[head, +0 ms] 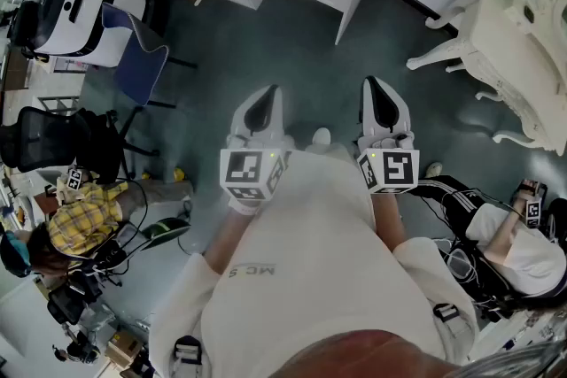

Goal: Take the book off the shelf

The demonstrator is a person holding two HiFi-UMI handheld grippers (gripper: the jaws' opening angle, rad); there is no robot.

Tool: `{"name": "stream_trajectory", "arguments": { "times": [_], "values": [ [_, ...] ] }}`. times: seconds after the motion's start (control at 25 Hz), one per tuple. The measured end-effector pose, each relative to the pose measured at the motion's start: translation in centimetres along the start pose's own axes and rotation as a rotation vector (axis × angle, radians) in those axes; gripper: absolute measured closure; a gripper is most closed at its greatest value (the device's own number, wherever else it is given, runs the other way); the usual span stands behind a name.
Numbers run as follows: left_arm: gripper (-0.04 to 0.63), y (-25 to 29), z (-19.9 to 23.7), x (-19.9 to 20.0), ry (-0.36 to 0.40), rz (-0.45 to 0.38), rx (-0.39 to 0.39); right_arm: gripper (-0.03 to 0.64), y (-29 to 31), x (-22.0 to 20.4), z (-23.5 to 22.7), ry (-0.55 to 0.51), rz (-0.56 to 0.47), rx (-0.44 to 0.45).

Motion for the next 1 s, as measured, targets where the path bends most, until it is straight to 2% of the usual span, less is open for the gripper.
{"name": "stream_trajectory", "arguments": {
  "times": [0.24,0.6,0.8,1.0],
  "values": [
    [0.595,0.7,1.0,0.4,-0.007,-0.003,0.0,0.617,1.5,0.6,0.2,-0.016,-0.009,0.014],
    [0.595,4.2,1.1,1.3,-0.021,0.004,-0.003,0.618,3.9,1.2,-2.6,0.051,-0.028,0.014],
    [0.595,8.7,4.1,2.6,-0.037,0.007,0.001,0.618,9.1,1.3,-4.4,0.052,-0.012,0.003],
    [0.595,15.9,10.1,4.7,-0.053,0.003,-0.013,0.618,18.4,1.5,-5.2,0.045,-0.003,0.001]
  ]
}}
Point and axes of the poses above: the fingertips, and each gripper's own axes: y forward along the fingers, z to its left, x out of its top, the point moved 2 cm from there along -y, backward along the fingers, and after that the axes turned 5 degrees about x, right-handed, at the moved point
